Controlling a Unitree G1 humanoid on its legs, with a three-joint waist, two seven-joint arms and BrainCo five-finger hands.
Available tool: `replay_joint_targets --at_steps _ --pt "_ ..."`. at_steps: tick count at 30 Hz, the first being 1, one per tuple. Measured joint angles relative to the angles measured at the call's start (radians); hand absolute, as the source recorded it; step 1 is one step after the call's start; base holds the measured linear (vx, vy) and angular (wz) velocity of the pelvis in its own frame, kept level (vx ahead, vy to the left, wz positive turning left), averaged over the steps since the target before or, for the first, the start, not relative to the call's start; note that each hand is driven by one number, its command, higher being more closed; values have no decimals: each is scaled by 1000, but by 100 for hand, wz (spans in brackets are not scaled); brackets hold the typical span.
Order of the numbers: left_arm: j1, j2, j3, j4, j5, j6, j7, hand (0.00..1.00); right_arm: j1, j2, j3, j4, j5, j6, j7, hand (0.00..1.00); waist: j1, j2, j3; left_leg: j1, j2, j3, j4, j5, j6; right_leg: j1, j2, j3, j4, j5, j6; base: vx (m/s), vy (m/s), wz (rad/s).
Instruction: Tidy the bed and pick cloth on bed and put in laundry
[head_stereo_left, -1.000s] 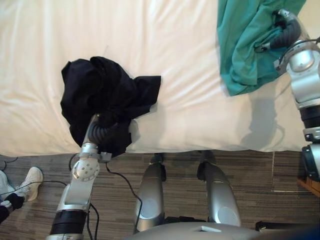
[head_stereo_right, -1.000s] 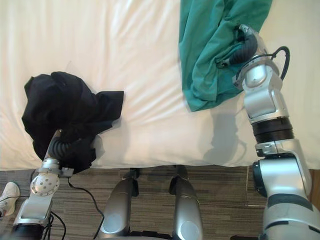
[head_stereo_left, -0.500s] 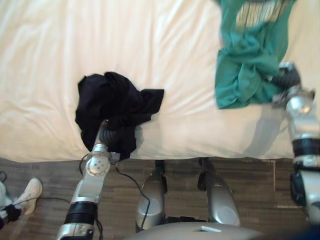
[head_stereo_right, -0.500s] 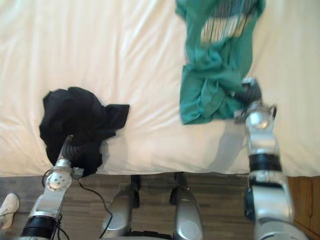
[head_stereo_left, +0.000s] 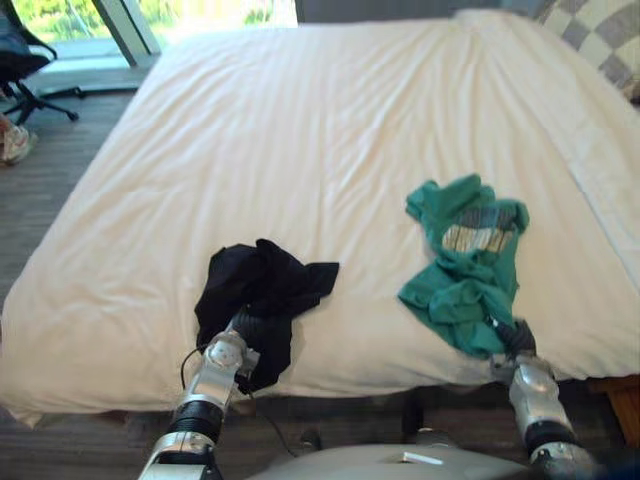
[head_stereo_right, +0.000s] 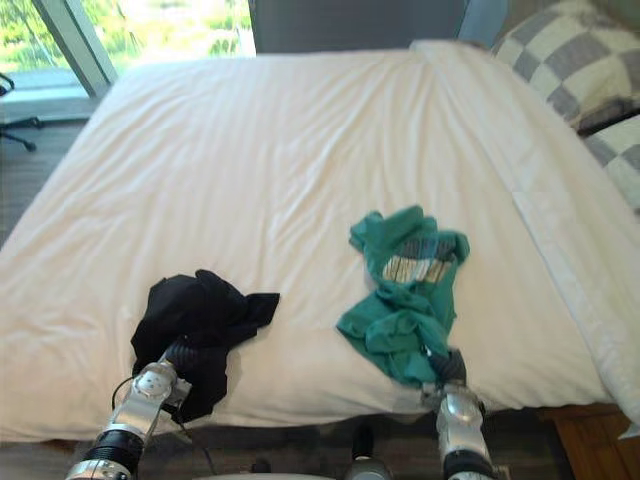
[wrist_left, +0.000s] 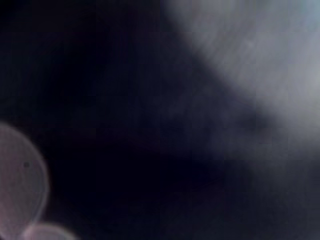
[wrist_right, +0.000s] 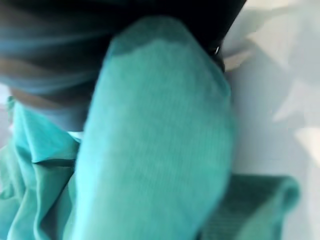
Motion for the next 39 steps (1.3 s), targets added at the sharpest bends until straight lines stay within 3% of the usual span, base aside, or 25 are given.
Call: replay_joint_targets --at_steps 3,6,9,11,14,17,20,22,24,30,32,36,37,38,39 --pt "1 -16 47 33 -51 -13 -33 100 67 22 -20 20 62 -28 61 100 1 -1 -3 39 0 15 -1 -3 -3 32 -2 2 0 -3 2 28 27 -7" --pt "3 -18 80 80 -260 -53 -39 100 113 64 -24 29 167 -52 131 100 1 -2 -3 62 3 26 -6 -3 -4 51 -3 2 0 -6 4 -11 9 -5" --pt "25 -21 71 89 -585 -157 -61 100 170 111 48 -9 298 -88 194 100 -2 -8 -4 68 3 27 -5 -3 -4 57 -3 2 0 -8 6 -34 -5 0" --pt "49 -23 45 45 -710 -183 -77 100 206 132 134 -135 355 -87 206 100 -4 -15 -7 63 3 25 1 -3 -3 55 -4 2 0 -8 6 -38 -2 1" --pt "102 -30 -36 -79 -811 -193 -78 100 230 147 233 -361 373 -87 193 100 -3 -38 -10 57 1 23 4 -2 -2 52 -5 2 1 -5 5 -12 -1 1" --pt "148 -60 -104 -193 -899 -193 -75 100 262 184 233 -545 382 -86 175 100 -6 -44 -14 56 -6 10 4 -2 -2 56 -12 -3 6 -5 6 10 10 8" --pt "174 -110 -149 -281 -931 -194 -73 100 307 191 233 -663 382 -75 177 100 -10 -39 -13 34 -15 -22 27 -7 6 25 -25 4 97 -61 14 13 10 34" --pt "223 -136 -213 -373 -932 -198 -72 100 384 196 241 -753 382 -55 197 100 -17 -44 -15 31 -28 -64 37 -9 9 -17 -57 65 251 -164 22 51 13 58" --pt "260 -145 -245 -418 -931 -202 -69 100 430 198 264 -782 382 -42 212 100 -21 -52 -20 40 -39 -88 37 -9 10 -19 -72 72 310 -222 24 59 -34 51" --pt "351 -203 -255 -469 -932 -234 -12 100 452 195 380 -824 354 -11 259 100 9 -22 -36 21 -28 -113 52 -16 9 -19 -69 43 350 -265 17 5 -44 20" --pt "367 -211 -255 -485 -941 -239 15 100 450 195 438 -827 329 -9 273 100 34 -11 -40 19 -24 -115 57 -21 9 -19 -64 43 357 -275 15 10 -37 10" --pt "391 -218 -252 -547 -951 -264 44 100 450 198 517 -816 270 3 278 100 42 -10 -41 -24 -31 -151 83 -21 11 -18 -72 15 367 -308 11 17 -32 45" --pt "394 -227 -249 -552 -950 -271 45 100 450 198 521 -798 262 6 274 100 44 -11 -41 -43 -36 -126 99 -43 65 -8 -94 -18 368 -314 14 35 28 81" --pt "399 -231 -246 -554 -950 -275 41 100 452 198 521 -785 252 13 259 100 45 -15 -38 -50 -14 -9 132 -76 137 13 -114 -55 372 -308 21 84 18 103" --pt "403 -235 -246 -557 -950 -275 33 100 455 194 520 -787 251 11 246 100 41 -20 -32 -61 14 80 183 -78 151 34 -131 -80 377 -309 21 95 43 101"
